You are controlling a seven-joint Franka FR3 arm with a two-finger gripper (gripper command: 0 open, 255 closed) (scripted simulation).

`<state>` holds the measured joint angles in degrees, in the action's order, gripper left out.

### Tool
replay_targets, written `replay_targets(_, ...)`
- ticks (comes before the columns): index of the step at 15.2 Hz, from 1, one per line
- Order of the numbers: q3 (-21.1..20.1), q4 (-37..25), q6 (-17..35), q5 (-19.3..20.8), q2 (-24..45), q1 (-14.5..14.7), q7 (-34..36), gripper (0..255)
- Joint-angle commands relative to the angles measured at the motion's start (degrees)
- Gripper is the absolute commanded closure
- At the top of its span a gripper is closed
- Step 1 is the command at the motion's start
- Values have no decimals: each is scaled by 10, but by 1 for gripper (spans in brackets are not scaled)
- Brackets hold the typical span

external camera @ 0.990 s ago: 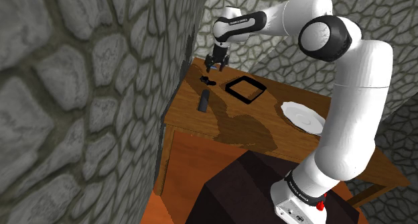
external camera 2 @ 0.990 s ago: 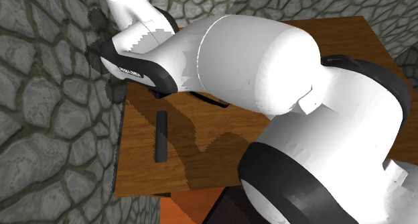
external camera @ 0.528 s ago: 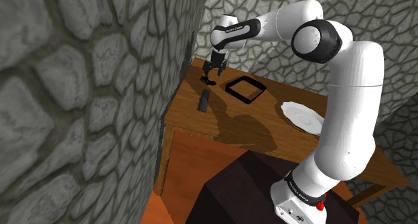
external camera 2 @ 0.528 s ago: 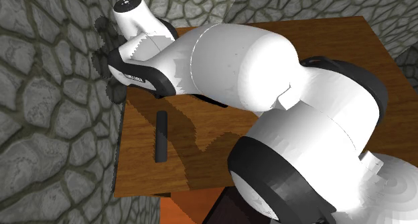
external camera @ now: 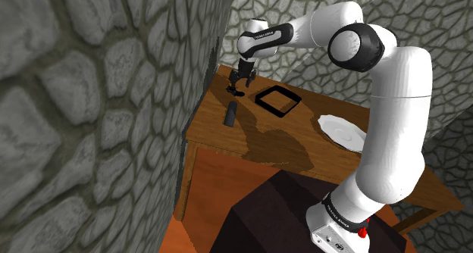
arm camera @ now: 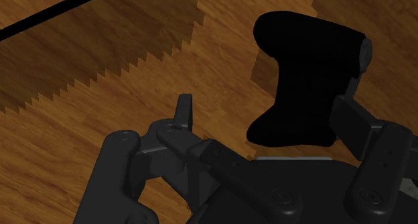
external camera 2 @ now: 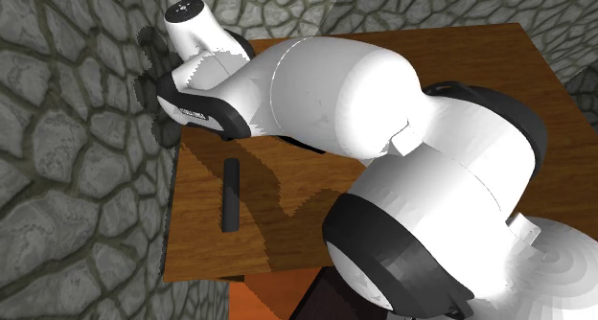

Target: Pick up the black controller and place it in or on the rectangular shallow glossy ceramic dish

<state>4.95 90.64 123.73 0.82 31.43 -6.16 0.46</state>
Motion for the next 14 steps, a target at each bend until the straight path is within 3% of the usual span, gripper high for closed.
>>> replay_targets(1, 0, 0, 0, 0, 0, 0, 0, 255)
replay_targets(10, 0, 0, 0, 0, 0, 0, 0, 255)
replay_targets(11, 0, 0, 0, 0, 0, 0, 0, 0)
replay_targets(14, -100, 78, 8, -117, -64, -113, -321, 0)
